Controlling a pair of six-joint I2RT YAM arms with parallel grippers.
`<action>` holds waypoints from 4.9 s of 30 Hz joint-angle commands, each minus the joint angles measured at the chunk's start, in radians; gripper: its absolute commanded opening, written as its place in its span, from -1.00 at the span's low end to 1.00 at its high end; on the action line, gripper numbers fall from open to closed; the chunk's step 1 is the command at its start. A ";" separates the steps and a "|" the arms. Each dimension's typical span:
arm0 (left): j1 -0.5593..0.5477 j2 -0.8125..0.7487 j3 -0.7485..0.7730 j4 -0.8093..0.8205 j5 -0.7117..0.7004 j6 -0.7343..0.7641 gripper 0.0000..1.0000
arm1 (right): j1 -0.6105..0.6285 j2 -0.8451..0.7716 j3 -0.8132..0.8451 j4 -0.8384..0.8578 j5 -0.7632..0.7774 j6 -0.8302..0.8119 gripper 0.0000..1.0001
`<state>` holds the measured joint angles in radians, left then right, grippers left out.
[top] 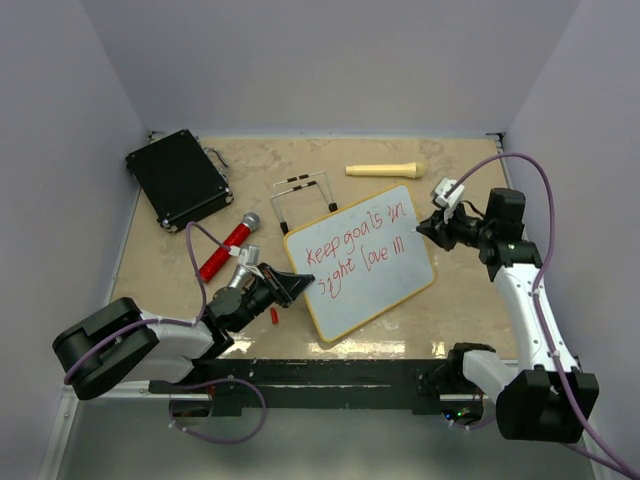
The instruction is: Write a sentence on the whiteboard
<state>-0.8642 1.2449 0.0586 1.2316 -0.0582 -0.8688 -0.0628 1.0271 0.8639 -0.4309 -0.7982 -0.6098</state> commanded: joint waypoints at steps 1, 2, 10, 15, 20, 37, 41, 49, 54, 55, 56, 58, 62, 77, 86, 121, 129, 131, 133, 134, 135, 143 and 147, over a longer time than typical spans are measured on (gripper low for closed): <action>-0.001 -0.019 -0.014 0.049 0.034 0.076 -1.00 | -0.031 0.022 0.014 0.009 -0.049 -0.007 -1.00; 0.001 -0.019 -0.016 0.049 0.035 0.076 -1.00 | -0.031 0.030 0.014 0.009 -0.049 -0.005 -1.00; 0.002 -0.021 -0.017 0.060 0.043 0.074 -1.00 | -0.029 0.093 0.011 0.008 -0.039 -0.021 -1.00; 0.004 -0.016 -0.014 0.063 0.044 0.076 -1.00 | -0.028 0.128 0.009 0.009 -0.029 -0.027 -1.00; 0.004 -0.010 -0.014 0.071 0.049 0.076 -1.00 | -0.026 0.146 0.006 0.024 -0.024 -0.019 -1.00; 0.004 0.007 -0.006 0.089 0.052 0.076 -1.00 | 0.024 0.171 -0.003 0.064 -0.001 0.018 -1.00; 0.004 0.010 -0.008 0.091 0.052 0.076 -1.00 | 0.029 0.182 0.006 0.032 -0.004 -0.005 -1.00; 0.005 0.010 -0.011 0.088 0.051 0.074 -1.00 | 0.031 0.194 0.017 -0.052 -0.015 -0.068 -1.00; 0.004 0.010 -0.014 0.088 0.047 0.074 -1.00 | 0.031 0.199 0.020 -0.072 0.016 -0.079 -1.00; 0.004 0.010 -0.013 0.088 0.047 0.074 -1.00 | 0.031 0.200 0.020 -0.071 0.025 -0.076 -1.00; 0.005 0.010 -0.013 0.088 0.049 0.074 -1.00 | 0.031 0.194 0.018 -0.066 0.030 -0.073 -1.00; 0.004 0.008 -0.014 0.088 0.049 0.074 -1.00 | 0.031 0.186 0.017 -0.037 0.048 -0.050 -1.00; 0.005 0.011 -0.013 0.085 0.052 0.074 -1.00 | 0.031 0.174 0.015 0.001 0.068 -0.019 -1.00; 0.004 0.045 0.000 0.101 0.073 0.074 -1.00 | 0.034 0.154 0.020 0.084 0.070 0.035 -1.00; 0.005 0.054 0.003 0.106 0.075 0.074 -1.00 | 0.038 0.146 0.017 0.101 0.056 0.044 -1.00; 0.005 0.047 -0.006 0.097 0.061 0.074 -1.00 | 0.038 0.103 0.037 0.038 0.005 0.024 -1.00; 0.005 0.053 -0.005 0.101 0.063 0.073 -1.00 | 0.052 0.149 0.038 0.058 0.027 0.028 -1.00; 0.005 0.051 -0.005 0.101 0.063 0.073 -1.00 | 0.055 0.157 0.037 0.058 0.033 0.028 -1.00; 0.005 0.053 -0.003 0.101 0.061 0.073 -1.00 | 0.055 0.159 0.037 0.063 0.040 0.030 -1.00; 0.005 0.054 -0.003 0.101 0.063 0.073 -1.00 | 0.055 0.157 0.035 0.064 0.043 0.031 -1.00; 0.005 0.054 -0.003 0.101 0.061 0.071 -1.00 | 0.055 0.157 0.034 0.069 0.048 0.035 -1.00; 0.005 0.054 -0.005 0.103 0.063 0.071 -1.00 | 0.055 0.148 0.026 0.095 0.120 0.068 -1.00; 0.005 0.054 -0.006 0.103 0.063 0.073 -1.00 | 0.055 0.151 0.024 0.087 0.129 0.067 -1.00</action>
<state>-0.8574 1.2942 0.0521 1.2919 -0.0349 -0.8730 -0.0132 1.1847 0.8661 -0.3798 -0.7094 -0.5510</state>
